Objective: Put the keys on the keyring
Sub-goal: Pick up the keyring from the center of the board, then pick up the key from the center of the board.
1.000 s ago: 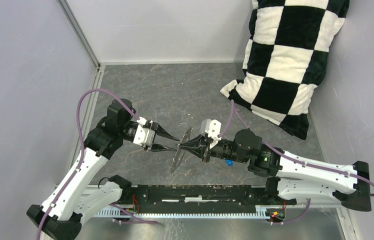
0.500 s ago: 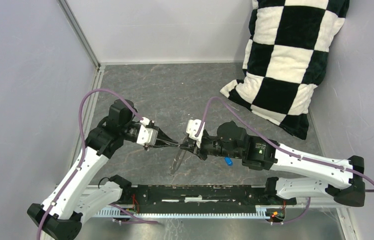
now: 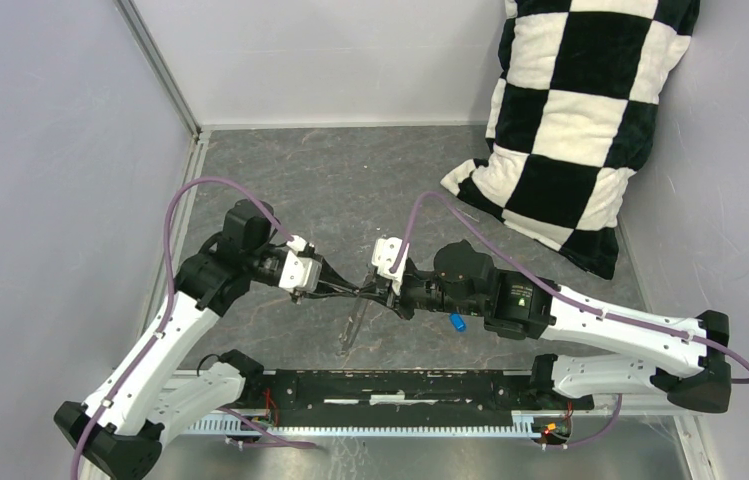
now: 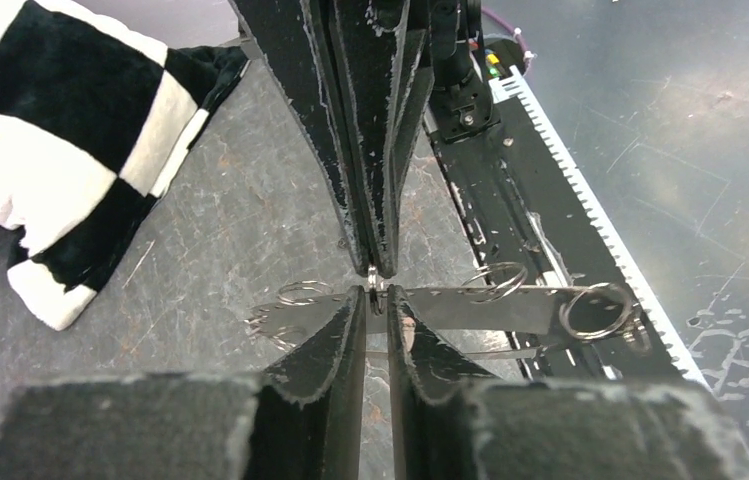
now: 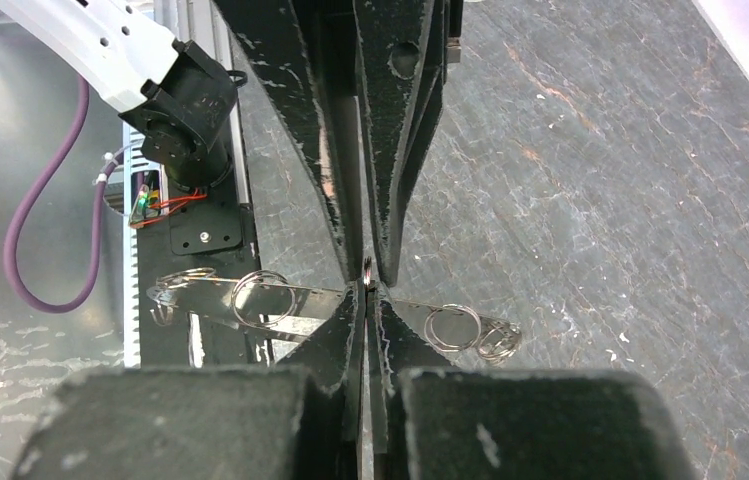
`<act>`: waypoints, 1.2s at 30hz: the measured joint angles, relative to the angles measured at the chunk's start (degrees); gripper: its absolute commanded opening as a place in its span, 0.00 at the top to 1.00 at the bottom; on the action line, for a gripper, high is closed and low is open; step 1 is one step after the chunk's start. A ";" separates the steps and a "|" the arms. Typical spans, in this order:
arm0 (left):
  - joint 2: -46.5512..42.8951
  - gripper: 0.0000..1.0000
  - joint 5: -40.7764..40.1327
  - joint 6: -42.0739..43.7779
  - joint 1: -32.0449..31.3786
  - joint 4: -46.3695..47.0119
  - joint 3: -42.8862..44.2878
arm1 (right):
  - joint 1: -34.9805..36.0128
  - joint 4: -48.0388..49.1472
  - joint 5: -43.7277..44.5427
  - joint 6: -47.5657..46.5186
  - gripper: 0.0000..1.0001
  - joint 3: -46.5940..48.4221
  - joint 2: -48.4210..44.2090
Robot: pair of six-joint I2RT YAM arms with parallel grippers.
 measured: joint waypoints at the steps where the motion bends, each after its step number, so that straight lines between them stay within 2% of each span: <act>1: 0.13 0.83 -0.33 0.02 -0.02 -0.07 0.00 | 0.00 0.00 -0.11 -0.02 0.99 0.00 0.00; 2: 0.26 0.84 -0.61 0.02 -0.11 -0.04 0.00 | 0.00 0.00 -0.15 0.00 0.99 0.00 0.00; 5: 0.50 0.97 -0.70 0.04 -0.26 -0.09 0.00 | 0.00 0.02 -0.33 0.00 0.99 0.00 0.00; 8: 0.94 0.98 -0.59 0.07 -0.37 -0.09 0.00 | 0.00 -0.07 -0.61 0.02 0.99 0.00 0.00; 9: 1.09 0.98 -0.55 0.07 -0.39 -0.09 0.00 | 0.00 -0.15 -0.72 0.02 0.97 0.00 0.00; 11: 1.33 0.98 -0.35 0.07 -0.48 -0.09 0.00 | -0.07 -0.17 -0.94 0.20 0.81 0.00 0.00; 15: 1.36 0.98 1.31 1.99 -0.55 -1.14 0.00 | -0.09 1.18 -1.49 1.18 0.69 0.00 -0.57; 19: 1.46 0.98 4.59 4.83 -0.55 -2.40 0.37 | -0.72 3.82 -2.45 2.56 0.70 -1.22 -5.33; 26: 2.49 0.98 12.98 5.55 -0.61 -0.92 3.74 | -3.61 9.97 -3.30 6.75 0.73 -9.03 -18.95; 32: 2.49 0.98 17.57 2.93 -1.09 4.33 5.03 | -3.80 14.05 -3.58 8.85 0.73 -13.46 -21.66; 36: 2.40 0.98 18.58 0.74 -1.53 7.04 5.16 | -3.93 14.73 -3.50 9.64 0.68 -15.10 -21.53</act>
